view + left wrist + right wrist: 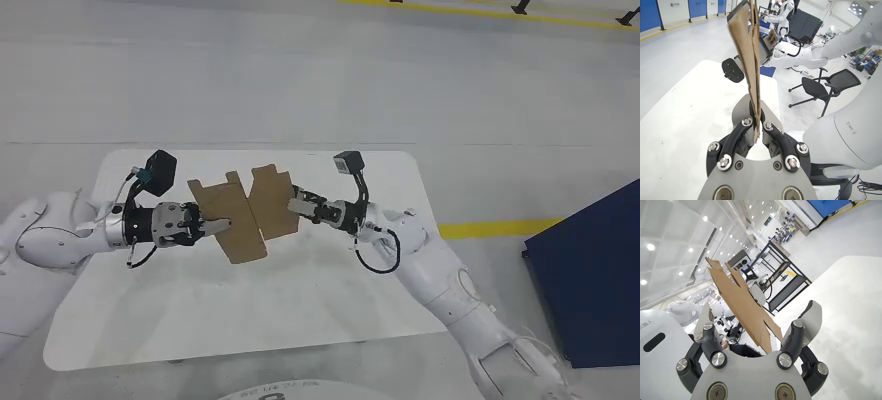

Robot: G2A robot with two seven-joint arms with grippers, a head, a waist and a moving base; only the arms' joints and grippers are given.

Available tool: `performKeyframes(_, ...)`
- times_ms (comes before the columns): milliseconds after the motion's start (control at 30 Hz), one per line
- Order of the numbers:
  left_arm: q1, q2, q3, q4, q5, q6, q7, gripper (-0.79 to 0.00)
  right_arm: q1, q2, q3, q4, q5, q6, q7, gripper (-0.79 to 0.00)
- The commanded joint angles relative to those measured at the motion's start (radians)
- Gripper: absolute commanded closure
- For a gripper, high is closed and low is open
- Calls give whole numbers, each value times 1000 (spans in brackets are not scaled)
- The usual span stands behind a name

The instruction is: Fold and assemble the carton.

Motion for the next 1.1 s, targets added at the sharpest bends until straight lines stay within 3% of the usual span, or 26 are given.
performKeyframes(0, -9, 4, 12, 3, -9, 0, -4, 0, -2, 1, 3, -2, 18, -4, 31, -606)
performKeyframes(133, -24, 11, 30, 12, -33, 0, -8, 0, -3, 3, 14, 0, 48, -5, 71, -413)
performKeyframes(233, -38, 14, 50, 18, -62, 0, -19, 0, -4, 3, 20, 2, 44, -2, 76, -357)
performKeyframes(400, -61, 16, 75, 31, -90, 0, -33, 0, 1, 2, 21, 5, 45, 10, 91, -169)
performKeyframes(467, -69, 17, 82, 37, -98, 0, -36, 0, 5, 1, 17, 6, 55, 18, 111, -80)
performKeyframes(500, -72, 18, 86, 43, -103, 0, -38, 0, 7, 0, 14, 7, 62, 20, 124, 0)
performKeyframes(567, -80, 18, 93, 57, -109, 0, -43, 0, 11, 0, 10, 11, 80, 26, 151, 0)
performKeyframes(633, -86, 18, 98, 66, -111, 0, -42, -785, 16, -1, 10, 17, 96, 30, 169, 0)
performKeyframes(800, -99, 13, 92, 142, -149, 0, 20, -785, 22, -8, 29, 37, 160, 2, 105, 0)
performKeyframes(933, -109, 8, 69, 243, -156, 0, 79, -785, 29, -25, 59, 71, 50, -75, -150, 0)
performKeyframes(1067, -107, 6, 31, 274, -60, 0, 164, -785, 33, -52, 44, 75, -127, -83, -406, 0)
